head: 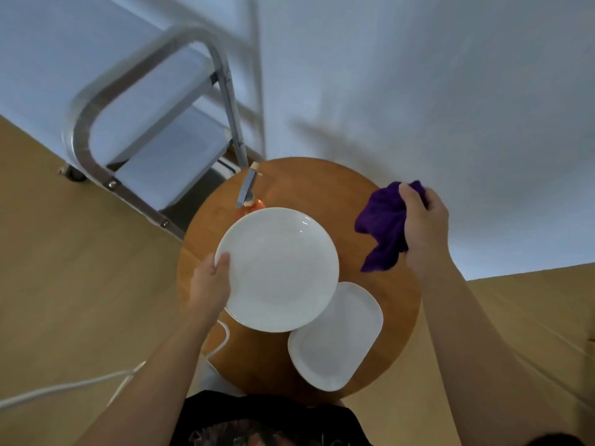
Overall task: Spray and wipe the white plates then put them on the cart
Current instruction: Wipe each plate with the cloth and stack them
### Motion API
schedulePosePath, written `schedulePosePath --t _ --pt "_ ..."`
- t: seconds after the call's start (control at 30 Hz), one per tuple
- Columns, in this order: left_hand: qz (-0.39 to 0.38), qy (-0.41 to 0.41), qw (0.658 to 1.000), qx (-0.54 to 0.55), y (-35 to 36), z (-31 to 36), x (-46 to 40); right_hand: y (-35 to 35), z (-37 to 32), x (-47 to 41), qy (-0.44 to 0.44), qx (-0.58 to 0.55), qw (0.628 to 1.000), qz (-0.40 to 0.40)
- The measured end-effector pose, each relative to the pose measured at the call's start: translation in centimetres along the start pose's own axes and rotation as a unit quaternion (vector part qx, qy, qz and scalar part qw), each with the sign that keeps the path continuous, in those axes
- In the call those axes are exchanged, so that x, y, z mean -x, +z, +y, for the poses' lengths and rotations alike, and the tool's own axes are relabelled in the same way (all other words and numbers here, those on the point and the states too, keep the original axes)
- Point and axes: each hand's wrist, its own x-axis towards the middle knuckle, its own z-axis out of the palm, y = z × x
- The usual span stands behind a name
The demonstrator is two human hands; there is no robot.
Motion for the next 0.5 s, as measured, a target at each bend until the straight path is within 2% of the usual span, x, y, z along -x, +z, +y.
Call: schedulePosePath --t 0.1,0.23,0.4,0.5 --pt "0.030 -0.018 0.999 -0.010 1.0 -1.6 -0.5 1.1 2.8 -1.8 0.017 0.030 0.999 0.015" --pt "0.046 -0.029 0.999 -0.007 2.1 -3.2 -0.8 2.6 8.0 -3.1 0.046 0.128 0.991 0.009" --pt "0.053 -0.030 0.998 -0.006 2.7 -3.7 -1.2 4.6 12.7 -3.7 0.063 0.211 0.973 -0.064" --pt "0.056 -0.009 0.997 -0.046 2.9 -3.9 -1.5 5.4 14.5 -4.2 0.093 0.331 0.932 -0.114"
